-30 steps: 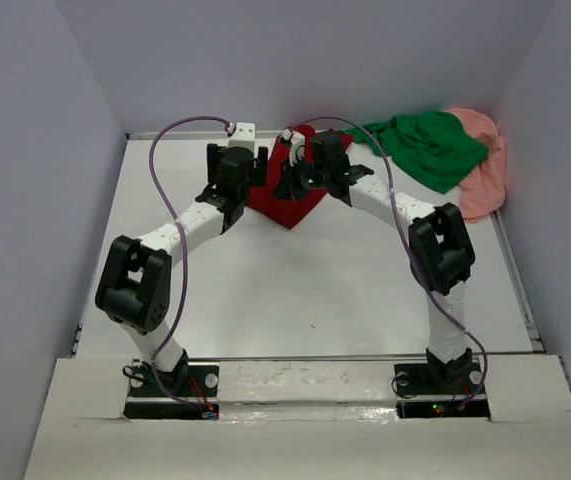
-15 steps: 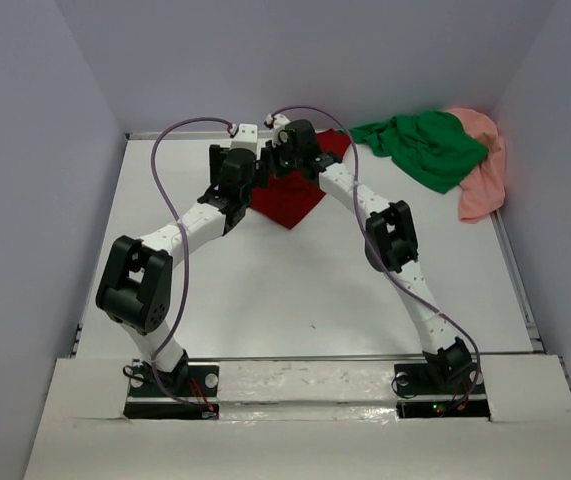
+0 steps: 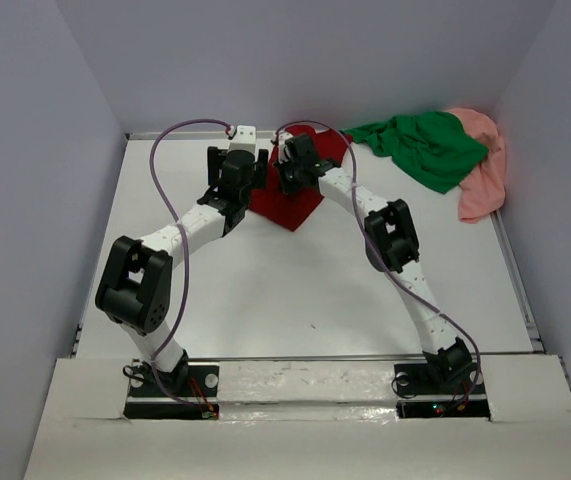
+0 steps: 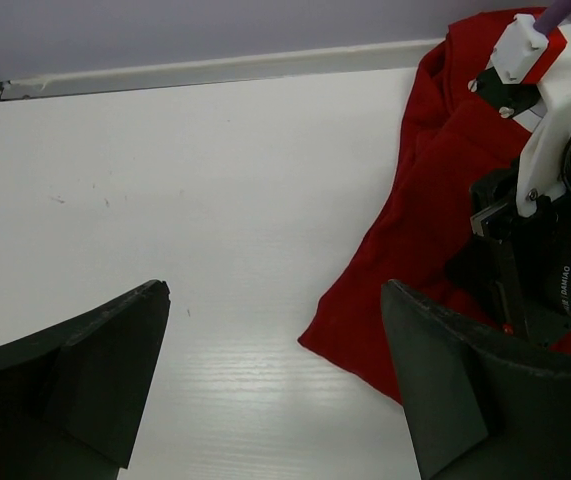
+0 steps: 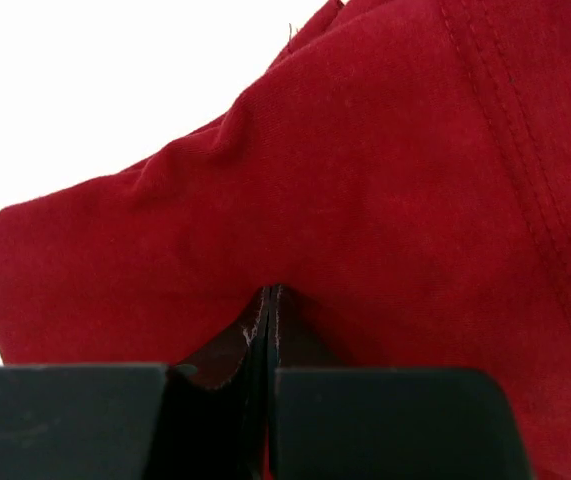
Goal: Fold and stack the t-shirts
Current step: Fold the tshirt
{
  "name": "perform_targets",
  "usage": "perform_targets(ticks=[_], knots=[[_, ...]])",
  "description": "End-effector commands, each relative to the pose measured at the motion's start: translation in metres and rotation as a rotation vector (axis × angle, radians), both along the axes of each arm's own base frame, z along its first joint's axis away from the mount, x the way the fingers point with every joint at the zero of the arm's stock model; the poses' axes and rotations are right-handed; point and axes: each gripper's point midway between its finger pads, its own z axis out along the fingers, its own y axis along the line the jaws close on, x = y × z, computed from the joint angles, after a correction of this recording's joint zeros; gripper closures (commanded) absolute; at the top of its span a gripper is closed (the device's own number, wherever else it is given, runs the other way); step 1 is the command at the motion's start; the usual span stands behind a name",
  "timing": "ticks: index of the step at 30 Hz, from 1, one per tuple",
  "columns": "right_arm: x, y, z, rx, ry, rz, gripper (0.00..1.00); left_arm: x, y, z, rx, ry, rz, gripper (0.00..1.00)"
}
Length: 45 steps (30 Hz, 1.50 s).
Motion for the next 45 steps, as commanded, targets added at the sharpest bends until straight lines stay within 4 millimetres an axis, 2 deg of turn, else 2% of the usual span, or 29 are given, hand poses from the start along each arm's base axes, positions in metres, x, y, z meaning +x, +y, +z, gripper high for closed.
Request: perform_targets(ticks=[1,5,7,8,9,11,12,13,15,16,18,19,21,27,29,31,34,35,36,37,38,39,40,43,44,45], knots=[[-0.026,-0.001,0.014,0.007,0.088,0.012,1.00,0.002,0.004,0.039,-0.048,-0.109,0.029,0.01],[-0.053,-0.002,-0.012,-0.008,0.206,0.018,1.00,0.002,0.002,0.038,-0.050,-0.108,0.023,0.01],[-0.069,-0.010,-0.031,-0.034,0.271,0.017,1.00,0.002,0.001,0.035,-0.045,-0.101,0.021,0.01],[-0.075,-0.012,-0.031,-0.037,0.284,0.020,1.00,0.002,0.002,0.034,-0.043,-0.099,0.022,0.01],[-0.089,-0.020,-0.047,-0.060,0.334,0.024,1.00,0.002,0.003,0.034,-0.043,-0.098,0.024,0.01],[-0.103,-0.028,-0.057,-0.086,0.367,0.029,1.00,0.002,0.003,0.035,-0.044,-0.102,0.022,0.01],[-0.108,-0.032,-0.056,-0.090,0.374,0.033,1.00,0.001,0.003,0.034,-0.043,-0.099,0.022,0.01],[-0.124,-0.041,-0.069,-0.118,0.420,0.032,1.00,0.002,0.002,0.036,-0.045,-0.103,0.020,0.01],[-0.140,-0.046,-0.069,-0.110,0.456,0.046,1.00,0.002,0.003,0.036,-0.046,-0.102,0.021,0.01],[-0.159,-0.055,-0.081,-0.123,0.511,0.039,1.00,0.001,0.002,0.036,-0.047,-0.101,0.018,0.01],[-0.173,-0.059,-0.083,-0.115,0.533,0.049,1.00,0.001,0.002,0.037,-0.052,-0.101,0.016,0.01],[-0.186,-0.068,-0.084,-0.128,0.553,0.046,1.00,0.000,0.002,0.037,-0.050,-0.101,0.016,0.01],[-0.194,-0.069,-0.073,-0.121,0.529,0.058,1.00,0.000,0.002,0.035,-0.050,-0.095,0.017,0.01],[-0.259,-0.088,-0.089,-0.206,0.616,0.101,1.00,0.000,-0.001,0.032,-0.052,-0.080,0.005,0.01],[-0.271,-0.091,-0.092,-0.211,0.629,0.107,1.00,0.000,-0.002,0.028,-0.050,-0.071,0.001,0.01],[-0.266,-0.089,-0.089,-0.209,0.611,0.108,1.00,0.000,-0.005,0.027,-0.050,-0.066,-0.009,0.01],[-0.245,-0.076,-0.068,-0.173,0.524,0.130,1.00,-0.003,-0.011,0.021,-0.043,-0.044,-0.030,0.01],[-0.240,-0.071,-0.059,-0.154,0.494,0.151,0.88,-0.005,-0.012,0.019,-0.037,-0.031,-0.035,0.01],[-0.230,-0.063,-0.038,-0.112,0.427,0.168,0.79,-0.007,-0.013,0.017,-0.035,-0.023,-0.043,0.01],[-0.218,-0.055,-0.022,-0.082,0.354,0.187,0.40,-0.009,-0.014,0.017,-0.037,-0.017,-0.055,0.01],[-0.212,-0.051,-0.007,-0.060,0.301,0.197,0.31,-0.012,-0.015,0.018,-0.037,-0.013,-0.064,0.01],[-0.204,-0.047,0.023,-0.028,0.220,0.208,0.26,-0.015,-0.016,0.023,-0.044,-0.015,-0.081,0.01],[-0.193,-0.044,0.044,-0.014,0.133,0.223,0.15,-0.018,-0.015,0.023,-0.042,-0.002,-0.088,0.02],[-0.181,-0.047,0.092,0.013,0.013,0.219,0.14,-0.029,-0.018,0.030,-0.050,0.011,-0.129,0.03],[-0.181,-0.047,0.114,0.035,-0.029,0.220,0.14,-0.038,-0.021,0.036,-0.068,0.021,-0.165,0.03],[-0.185,-0.051,0.122,0.032,-0.028,0.218,0.14,-0.044,-0.024,0.036,-0.092,0.037,-0.178,0.03]])
